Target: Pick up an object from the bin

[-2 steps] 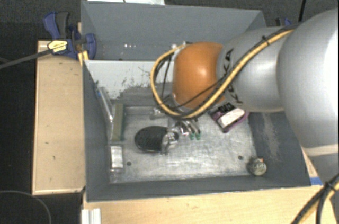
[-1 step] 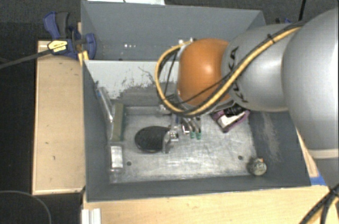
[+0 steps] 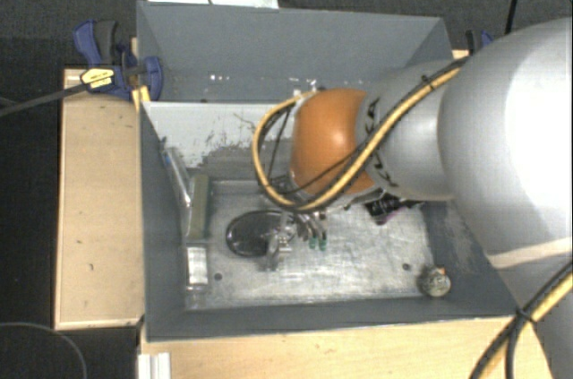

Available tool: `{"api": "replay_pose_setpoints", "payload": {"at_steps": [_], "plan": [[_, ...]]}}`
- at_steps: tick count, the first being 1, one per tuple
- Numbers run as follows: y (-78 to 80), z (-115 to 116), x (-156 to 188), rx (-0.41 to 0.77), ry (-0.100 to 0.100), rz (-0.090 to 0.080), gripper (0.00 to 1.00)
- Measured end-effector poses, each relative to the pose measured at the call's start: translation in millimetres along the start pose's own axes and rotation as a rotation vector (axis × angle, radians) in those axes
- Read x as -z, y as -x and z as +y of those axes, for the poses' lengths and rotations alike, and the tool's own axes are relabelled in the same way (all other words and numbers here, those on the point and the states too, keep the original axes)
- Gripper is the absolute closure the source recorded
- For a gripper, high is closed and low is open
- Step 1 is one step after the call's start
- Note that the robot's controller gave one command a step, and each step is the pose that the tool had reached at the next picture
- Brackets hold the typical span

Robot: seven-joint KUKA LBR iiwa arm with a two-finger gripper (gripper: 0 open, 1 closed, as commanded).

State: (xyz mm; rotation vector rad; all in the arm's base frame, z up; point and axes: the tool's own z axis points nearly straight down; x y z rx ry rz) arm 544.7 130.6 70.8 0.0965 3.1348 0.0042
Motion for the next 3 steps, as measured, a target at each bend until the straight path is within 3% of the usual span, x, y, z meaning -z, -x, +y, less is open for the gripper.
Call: {"api": "replay_pose_setpoints", "payload": {"at_steps": [1, 2, 3], "plan": [[1.4, 0.4, 1.4, -0.003, 0.000, -0.001, 0.00], [2.7, -0.1, 2.8, -0.004, 0.000, -0.004, 1.00], [5.4, 0.5, 100.1, -0.005, 0.000, -0.003, 1.00]]}}
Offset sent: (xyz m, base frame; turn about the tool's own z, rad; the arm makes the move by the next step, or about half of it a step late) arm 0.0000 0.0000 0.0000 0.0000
